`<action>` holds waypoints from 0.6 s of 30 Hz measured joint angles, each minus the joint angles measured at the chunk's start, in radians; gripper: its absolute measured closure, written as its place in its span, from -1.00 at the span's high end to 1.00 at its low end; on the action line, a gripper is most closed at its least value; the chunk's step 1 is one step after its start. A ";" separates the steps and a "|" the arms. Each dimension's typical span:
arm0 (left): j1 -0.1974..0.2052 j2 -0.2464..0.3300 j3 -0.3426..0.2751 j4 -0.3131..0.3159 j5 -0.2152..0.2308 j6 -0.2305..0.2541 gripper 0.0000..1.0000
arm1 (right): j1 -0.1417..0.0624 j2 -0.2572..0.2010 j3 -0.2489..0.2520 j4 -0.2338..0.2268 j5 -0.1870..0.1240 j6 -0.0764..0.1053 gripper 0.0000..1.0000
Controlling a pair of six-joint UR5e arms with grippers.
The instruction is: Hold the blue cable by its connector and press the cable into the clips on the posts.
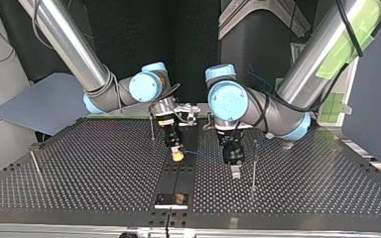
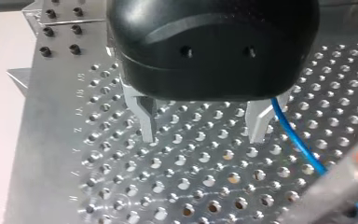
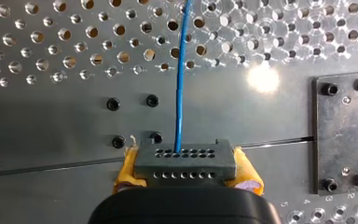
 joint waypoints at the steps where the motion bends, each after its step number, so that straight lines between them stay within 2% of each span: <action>1: -0.001 0.000 0.000 0.004 0.001 0.001 0.51 | 0.000 0.000 0.000 0.001 0.000 0.000 -1.00; 2: -0.002 0.000 0.000 0.009 0.003 0.003 0.51 | 0.000 0.000 0.000 0.002 0.000 0.000 -1.00; 3: -0.003 0.000 0.000 0.011 0.003 0.004 0.06 | 0.001 0.000 0.000 0.003 0.001 0.000 -1.00; 4: -0.003 0.000 0.000 0.013 0.003 0.005 0.06 | 0.001 0.000 0.000 0.003 0.001 0.000 -1.00; 6: -0.005 0.000 0.000 0.014 0.003 0.006 -0.22 | 0.002 0.000 0.000 0.005 0.002 0.000 -1.00; 17: -0.011 0.000 0.000 0.012 -0.006 0.007 -0.39 | 0.003 0.000 0.000 0.007 0.003 0.000 -1.00; 18: -0.012 0.000 0.000 0.012 -0.008 0.007 -0.51 | 0.002 0.000 0.000 0.007 0.003 0.000 -1.00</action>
